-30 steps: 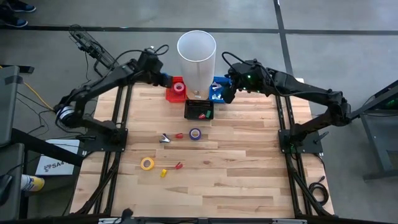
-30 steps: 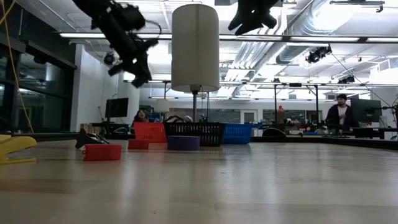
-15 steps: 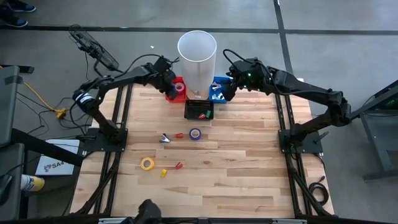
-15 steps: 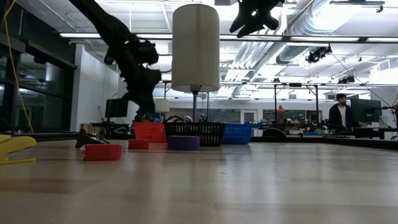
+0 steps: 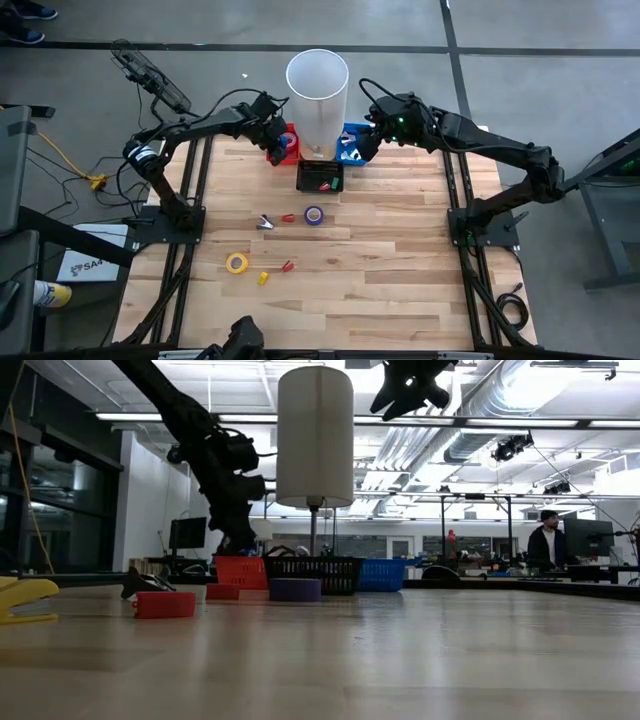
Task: Pick and place Stapler, Stapler remover, tape
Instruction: Put the blue tape into the red bin
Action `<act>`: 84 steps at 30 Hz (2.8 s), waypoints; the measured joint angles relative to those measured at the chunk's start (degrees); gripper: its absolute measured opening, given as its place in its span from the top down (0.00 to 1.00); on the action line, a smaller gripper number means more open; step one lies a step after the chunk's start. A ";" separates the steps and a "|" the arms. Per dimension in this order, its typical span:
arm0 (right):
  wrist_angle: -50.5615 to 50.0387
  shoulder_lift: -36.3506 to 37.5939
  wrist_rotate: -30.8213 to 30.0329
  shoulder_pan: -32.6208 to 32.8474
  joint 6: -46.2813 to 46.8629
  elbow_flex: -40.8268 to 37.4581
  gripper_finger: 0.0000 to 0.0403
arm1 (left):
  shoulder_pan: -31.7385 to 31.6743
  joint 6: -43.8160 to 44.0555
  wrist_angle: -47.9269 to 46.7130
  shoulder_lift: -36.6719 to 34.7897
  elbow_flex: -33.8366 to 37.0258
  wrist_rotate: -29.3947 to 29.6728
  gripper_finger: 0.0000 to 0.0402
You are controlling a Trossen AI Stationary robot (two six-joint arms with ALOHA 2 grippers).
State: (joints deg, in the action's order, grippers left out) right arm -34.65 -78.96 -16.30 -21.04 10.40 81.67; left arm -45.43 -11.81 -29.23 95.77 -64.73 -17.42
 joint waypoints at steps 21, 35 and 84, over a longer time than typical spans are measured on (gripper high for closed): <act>0.04 0.00 -1.61 0.00 1.61 0.00 0.54 | 0.00 -2.99 0.17 0.02 0.00 1.58 0.83; 0.66 0.00 -2.66 0.00 3.10 0.00 0.54 | 0.00 -4.29 0.36 0.02 0.00 5.30 0.74; -4.95 -0.02 13.21 0.07 -4.90 -0.07 0.54 | 0.07 -0.24 -22.00 -6.21 -8.11 10.99 0.55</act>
State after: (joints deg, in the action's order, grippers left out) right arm -39.60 -78.98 -3.09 -20.97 5.50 81.60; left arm -45.36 -12.06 -51.22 89.56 -72.84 -6.44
